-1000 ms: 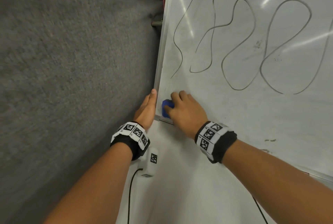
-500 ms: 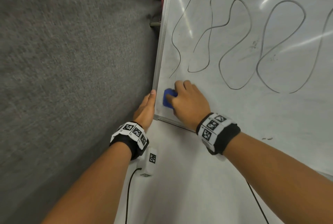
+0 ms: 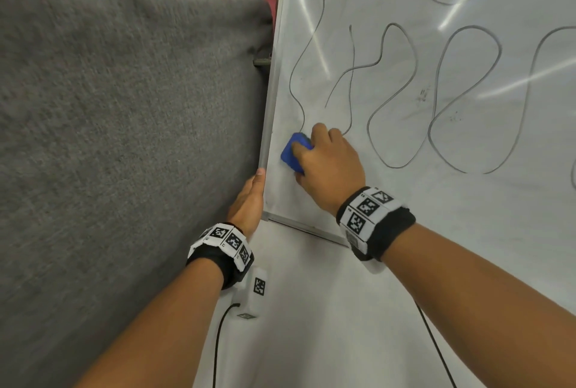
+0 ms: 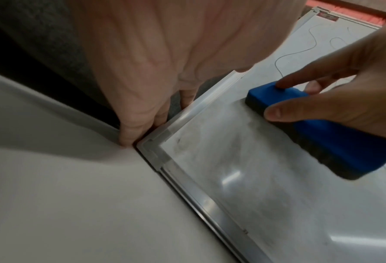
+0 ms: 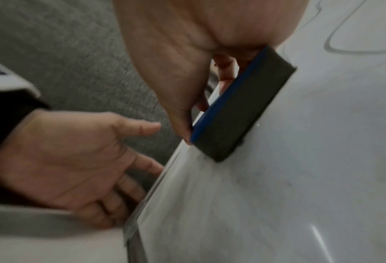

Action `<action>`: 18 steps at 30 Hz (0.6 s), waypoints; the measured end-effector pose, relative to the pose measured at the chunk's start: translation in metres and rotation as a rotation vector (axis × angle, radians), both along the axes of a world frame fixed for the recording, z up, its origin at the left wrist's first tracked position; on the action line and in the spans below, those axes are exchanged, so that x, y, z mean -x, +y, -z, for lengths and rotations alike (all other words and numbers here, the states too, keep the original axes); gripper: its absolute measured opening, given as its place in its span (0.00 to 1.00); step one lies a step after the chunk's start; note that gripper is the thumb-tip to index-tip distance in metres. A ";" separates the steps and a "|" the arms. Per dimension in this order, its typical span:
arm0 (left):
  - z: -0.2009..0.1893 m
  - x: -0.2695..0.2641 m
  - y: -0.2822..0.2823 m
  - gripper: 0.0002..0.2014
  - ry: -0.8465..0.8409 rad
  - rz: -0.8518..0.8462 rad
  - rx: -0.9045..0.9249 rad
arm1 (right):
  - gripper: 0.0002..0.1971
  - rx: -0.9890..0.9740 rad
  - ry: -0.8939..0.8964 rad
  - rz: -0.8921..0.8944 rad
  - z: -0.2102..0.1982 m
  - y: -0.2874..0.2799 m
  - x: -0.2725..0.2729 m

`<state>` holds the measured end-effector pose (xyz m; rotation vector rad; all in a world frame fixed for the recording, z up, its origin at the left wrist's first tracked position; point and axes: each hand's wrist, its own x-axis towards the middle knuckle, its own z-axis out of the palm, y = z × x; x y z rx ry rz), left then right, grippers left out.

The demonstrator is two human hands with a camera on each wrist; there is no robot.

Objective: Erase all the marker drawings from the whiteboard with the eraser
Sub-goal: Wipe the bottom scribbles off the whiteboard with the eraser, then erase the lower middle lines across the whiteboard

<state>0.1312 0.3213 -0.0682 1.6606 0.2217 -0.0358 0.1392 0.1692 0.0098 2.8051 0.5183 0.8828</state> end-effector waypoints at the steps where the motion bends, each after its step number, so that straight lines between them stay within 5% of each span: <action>1: -0.002 -0.001 0.000 0.51 0.021 -0.005 -0.006 | 0.13 0.022 0.006 -0.003 0.004 0.001 0.002; 3: -0.010 -0.001 0.000 0.50 0.033 -0.015 -0.034 | 0.16 0.096 0.036 -0.034 0.019 0.000 0.006; 5: -0.016 -0.001 -0.002 0.38 -0.005 -0.055 -0.126 | 0.17 0.107 0.062 -0.044 0.027 -0.004 0.008; 9: -0.023 0.006 -0.011 0.24 -0.174 -0.197 -0.364 | 0.18 -0.079 0.047 -0.048 0.011 -0.004 0.004; 13: -0.038 0.008 -0.030 0.11 -0.267 -0.166 -0.180 | 0.25 -0.275 0.022 -0.094 0.010 -0.006 0.010; 18: -0.051 -0.003 -0.047 0.23 -0.159 -0.131 0.090 | 0.29 -0.390 -0.015 -0.117 0.017 -0.015 0.012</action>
